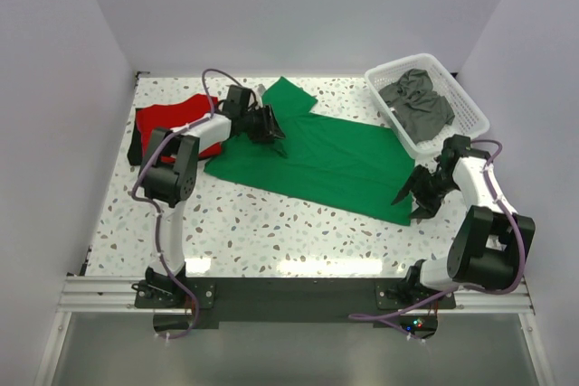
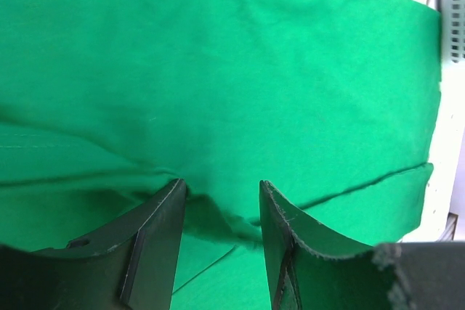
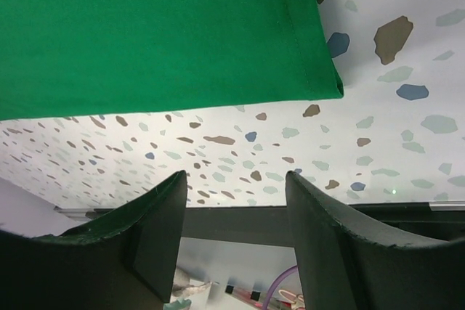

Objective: Fold and stack the t-shirts
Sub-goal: Fold the tshirt

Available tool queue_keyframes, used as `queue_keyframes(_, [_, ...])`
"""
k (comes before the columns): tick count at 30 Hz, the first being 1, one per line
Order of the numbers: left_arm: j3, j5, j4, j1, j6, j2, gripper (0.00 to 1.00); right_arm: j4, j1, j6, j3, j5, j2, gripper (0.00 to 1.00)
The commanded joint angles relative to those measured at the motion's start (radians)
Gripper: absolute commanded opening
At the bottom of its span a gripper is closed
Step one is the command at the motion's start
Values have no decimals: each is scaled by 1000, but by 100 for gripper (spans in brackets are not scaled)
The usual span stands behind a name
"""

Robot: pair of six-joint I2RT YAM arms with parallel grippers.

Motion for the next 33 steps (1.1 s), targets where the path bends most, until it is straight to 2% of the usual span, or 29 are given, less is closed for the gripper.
queue_keyframes(1, [51, 41, 89, -21, -21, 17, 49, -17, -1, 12, -10, -6, -42, 60])
queue_keyframes(12, [113, 121, 226, -61, -70, 57, 51, -24, -1, 9, -4, -3, -47, 60])
queue_keyframes(16, [129, 147, 240, -64, -90, 37, 52, -12, -2, 9, 12, -6, -44, 59])
queue_keyframes(20, [108, 120, 194, -52, -45, -32, 54, 26, 1, 7, 36, -20, -48, 59])
queue_keyframes(26, [-46, -69, -4, -14, 71, -176, 55, 94, 5, 10, 98, -58, 39, 59])
queue_keyframes(29, [-182, -126, -15, -5, 110, -250, 56, 144, 33, 18, 119, -64, 94, 59])
queue_keyframes(33, [-264, -160, -23, 6, 134, -302, 57, 212, 111, 38, 139, -69, 163, 58])
